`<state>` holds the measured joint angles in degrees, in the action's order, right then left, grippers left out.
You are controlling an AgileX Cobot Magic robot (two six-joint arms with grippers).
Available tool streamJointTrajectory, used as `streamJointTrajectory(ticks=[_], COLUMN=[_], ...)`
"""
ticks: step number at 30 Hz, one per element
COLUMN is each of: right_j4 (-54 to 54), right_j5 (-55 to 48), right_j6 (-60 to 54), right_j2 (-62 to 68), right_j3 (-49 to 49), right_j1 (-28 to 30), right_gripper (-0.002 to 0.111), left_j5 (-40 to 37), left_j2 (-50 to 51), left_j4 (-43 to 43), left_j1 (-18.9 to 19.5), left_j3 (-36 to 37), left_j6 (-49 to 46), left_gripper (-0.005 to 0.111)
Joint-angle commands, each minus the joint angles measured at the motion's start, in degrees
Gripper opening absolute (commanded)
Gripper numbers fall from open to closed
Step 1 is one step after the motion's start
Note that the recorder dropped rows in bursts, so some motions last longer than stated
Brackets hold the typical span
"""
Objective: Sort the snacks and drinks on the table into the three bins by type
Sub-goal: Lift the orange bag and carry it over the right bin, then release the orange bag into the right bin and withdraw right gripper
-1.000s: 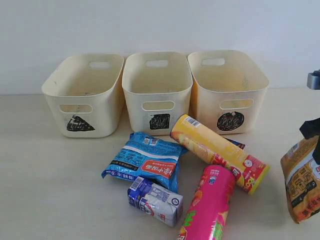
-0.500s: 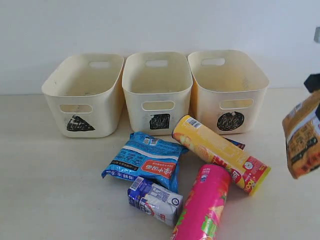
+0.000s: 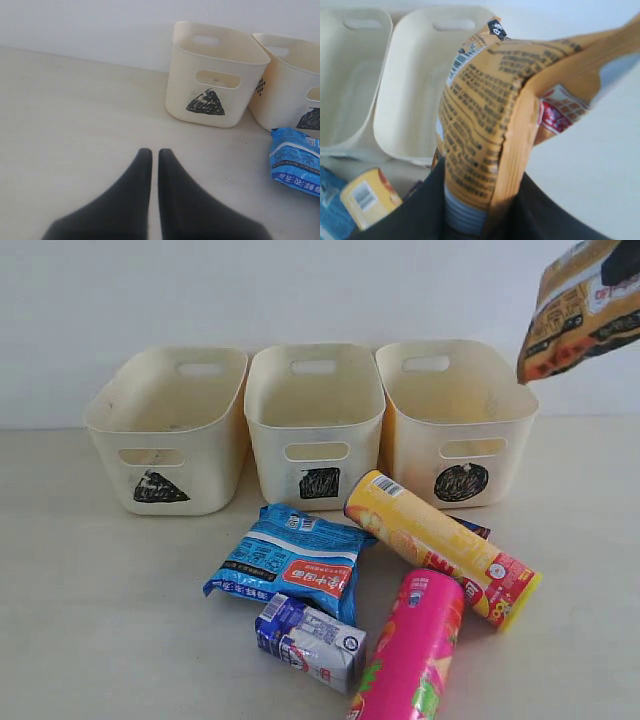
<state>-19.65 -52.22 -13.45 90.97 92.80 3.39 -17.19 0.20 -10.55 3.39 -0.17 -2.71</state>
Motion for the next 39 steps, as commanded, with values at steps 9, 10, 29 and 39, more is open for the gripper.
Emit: streamJointTrajectory(ticks=[9,10,29,39], right_j4=[-1.0,-0.9,3.5,3.3], right_j5=[29.3,30.4,13.7,21.1], right_j6=[-2.5,-2.5,-0.3,1.4], right_j2=[19.6,20.5,15.0,-4.7], right_j3=[4.2,4.5,7.0,-15.0], right_j1=[-9.4,-9.7,-6.6,-5.1], right_gripper=[0.0,0.0,0.001,0.001], left_j5=[0.7,0.7,0.7,0.7], left_j2=[-0.2,-0.2,-0.2,-0.2], left_j4=[-0.5,-0.5,-0.5,-0.5], left_j1=[0.1,0.1,0.1,0.1], left_j3=[0.2,0.2,0.2,0.2], left_j6=[0.1,0.1,0.1,0.1], left_gripper=[0.004,0.004,0.004,0.004])
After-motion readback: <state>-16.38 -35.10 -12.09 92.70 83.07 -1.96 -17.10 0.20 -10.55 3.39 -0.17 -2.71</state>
